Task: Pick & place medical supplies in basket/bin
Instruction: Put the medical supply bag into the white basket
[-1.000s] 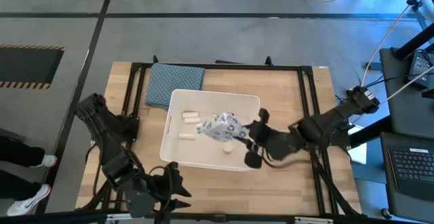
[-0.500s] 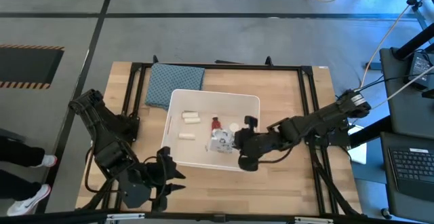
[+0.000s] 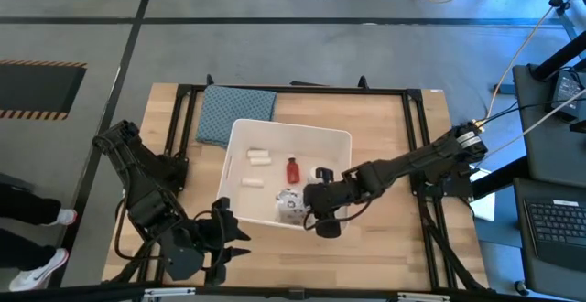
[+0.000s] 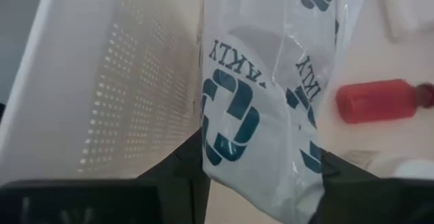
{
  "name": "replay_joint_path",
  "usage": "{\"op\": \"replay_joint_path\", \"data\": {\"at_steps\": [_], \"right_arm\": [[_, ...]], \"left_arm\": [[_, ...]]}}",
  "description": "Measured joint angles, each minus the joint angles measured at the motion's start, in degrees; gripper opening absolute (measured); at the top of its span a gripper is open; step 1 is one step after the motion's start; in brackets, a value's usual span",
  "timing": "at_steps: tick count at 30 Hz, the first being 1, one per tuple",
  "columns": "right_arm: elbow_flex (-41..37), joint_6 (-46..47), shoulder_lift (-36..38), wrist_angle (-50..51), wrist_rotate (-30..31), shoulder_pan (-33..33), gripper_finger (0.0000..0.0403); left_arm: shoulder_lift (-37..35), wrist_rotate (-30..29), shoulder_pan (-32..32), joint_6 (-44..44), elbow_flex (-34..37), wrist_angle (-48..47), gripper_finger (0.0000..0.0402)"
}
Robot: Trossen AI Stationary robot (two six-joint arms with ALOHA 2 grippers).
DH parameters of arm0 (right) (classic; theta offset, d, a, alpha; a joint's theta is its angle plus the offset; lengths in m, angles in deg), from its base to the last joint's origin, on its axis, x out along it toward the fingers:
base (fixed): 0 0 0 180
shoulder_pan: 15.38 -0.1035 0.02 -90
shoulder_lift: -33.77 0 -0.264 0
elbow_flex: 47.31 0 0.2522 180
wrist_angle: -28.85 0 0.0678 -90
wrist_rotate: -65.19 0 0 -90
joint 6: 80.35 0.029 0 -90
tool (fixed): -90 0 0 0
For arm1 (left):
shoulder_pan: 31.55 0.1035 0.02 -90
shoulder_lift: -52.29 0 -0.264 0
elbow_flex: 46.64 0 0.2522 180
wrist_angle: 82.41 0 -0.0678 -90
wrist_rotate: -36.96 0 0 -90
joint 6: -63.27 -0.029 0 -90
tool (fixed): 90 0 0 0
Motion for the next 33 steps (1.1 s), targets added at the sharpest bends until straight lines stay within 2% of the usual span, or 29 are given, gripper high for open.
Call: {"op": "replay_joint_path", "data": {"at_steps": [12, 18, 28, 33], "right_arm": [[-0.11, 0.57, -0.12, -0.36, 0.21, 0.71, 0.0129], [-0.13, 2.98, 0.02, 0.74, 2.85, 0.69, 0.013], [-0.15, 3.09, 0.59, 2.58, 3.83, 0.75, 0.0131], [-0.57, 1.67, 2.75, 1.75, 8.94, 0.69, 0.0128]], "left_arm": [[0.0, 0.01, 0.01, 0.07, 0.0, 0.01, 0.0127], [0.0, 0.08, -0.01, 0.07, 0.0, -0.01, 0.0127], [0.0, 0.17, 0.0, 0.46, 0.0, 0.01, 0.0127], [0.0, 0.17, 0.0, 0.46, 0.0, 0.01, 0.0127]]}}
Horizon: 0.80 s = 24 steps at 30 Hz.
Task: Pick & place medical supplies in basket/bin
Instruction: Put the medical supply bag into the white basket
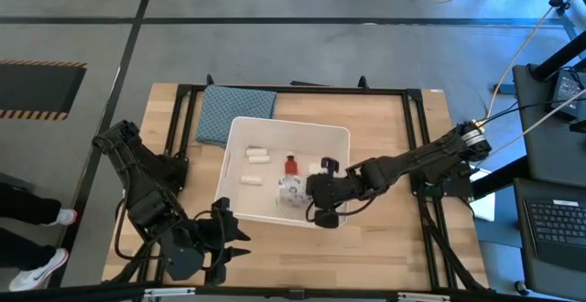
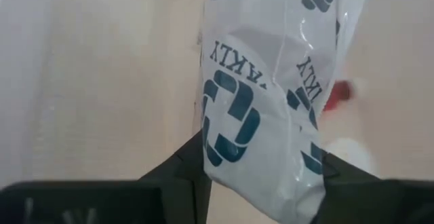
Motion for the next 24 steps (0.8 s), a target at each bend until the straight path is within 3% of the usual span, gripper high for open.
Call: {"op": "replay_joint_path", "data": {"at_steps": [4, 8, 15, 24], "right_arm": [[0.0, -0.06, 1.17, 1.42, 2.9, 0.2, 0.0128], [0.0, -0.15, 1.14, 1.34, 1.93, 0.0, 0.0128], [0.2, 0.57, 2.19, -7.26, 1.22, -0.02, 0.0128], [0.22, -3.3, -1.48, -8.15, -4.07, -0.05, 0.0129]], "left_arm": [[0.0, -0.03, 0.01, 0.0, 0.0, 0.0, 0.0127], [0.0, -0.12, 0.0, 0.0, 0.0, 0.0, 0.0127], [0.02, -0.39, 0.01, 0.0, 0.0, 0.0, 0.0127], [0.02, -0.44, 0.01, 0.02, 0.0, -0.02, 0.0127]]}}
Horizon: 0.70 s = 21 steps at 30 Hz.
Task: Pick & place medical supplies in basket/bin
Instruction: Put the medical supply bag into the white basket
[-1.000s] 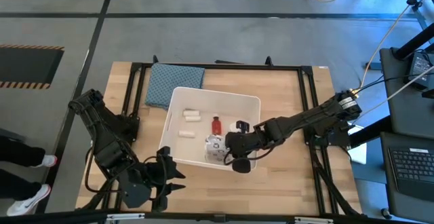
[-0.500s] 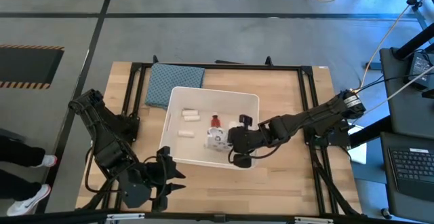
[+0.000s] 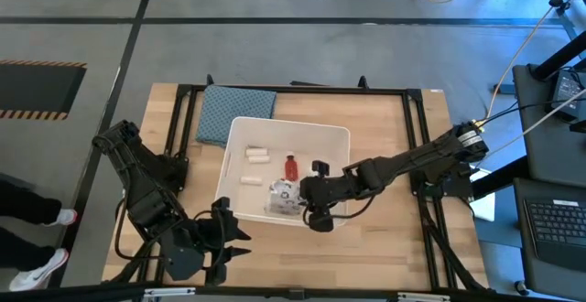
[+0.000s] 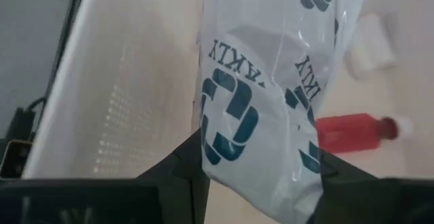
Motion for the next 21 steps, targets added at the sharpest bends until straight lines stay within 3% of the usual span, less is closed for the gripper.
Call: {"op": "replay_joint_path", "data": {"at_steps": [7, 21], "right_arm": [[0.33, 0.16, -3.08, -1.16, -5.16, 0.98, 0.0129], [0.24, -0.79, -3.36, -1.57, -6.87, 1.22, 0.0161]], "left_arm": [[0.0, 0.01, 0.0, -0.02, 0.0, 0.0, 0.0127], [0.0, 0.31, 0.0, -0.02, 0.0, -0.24, 0.0127]]}}
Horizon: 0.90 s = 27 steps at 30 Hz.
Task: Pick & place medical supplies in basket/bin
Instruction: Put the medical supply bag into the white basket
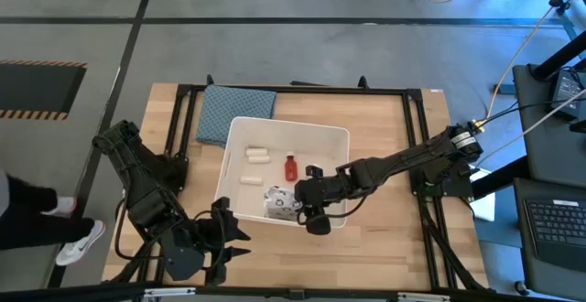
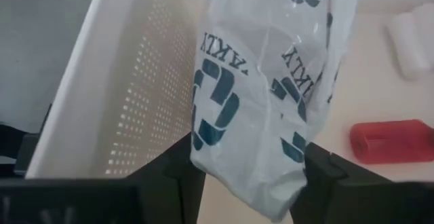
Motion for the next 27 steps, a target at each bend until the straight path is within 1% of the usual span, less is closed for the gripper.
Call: {"op": "replay_joint_path", "data": {"at_steps": [10, 19, 22, 27], "right_arm": [[-0.07, 0.84, -0.07, 0.31, -0.71, 0.0, 0.0178], [0.12, 0.7, 0.33, 0.24, -0.61, -0.07, 0.0179], [2.0, -0.02, 0.63, 3.74, -0.13, -0.07, 0.0179], [7.97, -1.31, 1.09, 13.32, -0.17, -0.13, 0.0179]], "left_arm": [[0.0, -0.02, 0.0, 0.0, 0.0, -1.13, 0.0127], [0.0, -0.02, 0.0, 0.0, 0.0, -1.13, 0.0127], [0.0, 0.66, 0.0, 0.02, 0.0, -1.11, 0.0127], [0.0, 1.46, -0.02, 0.04, 0.0, -1.13, 0.0127]]}}
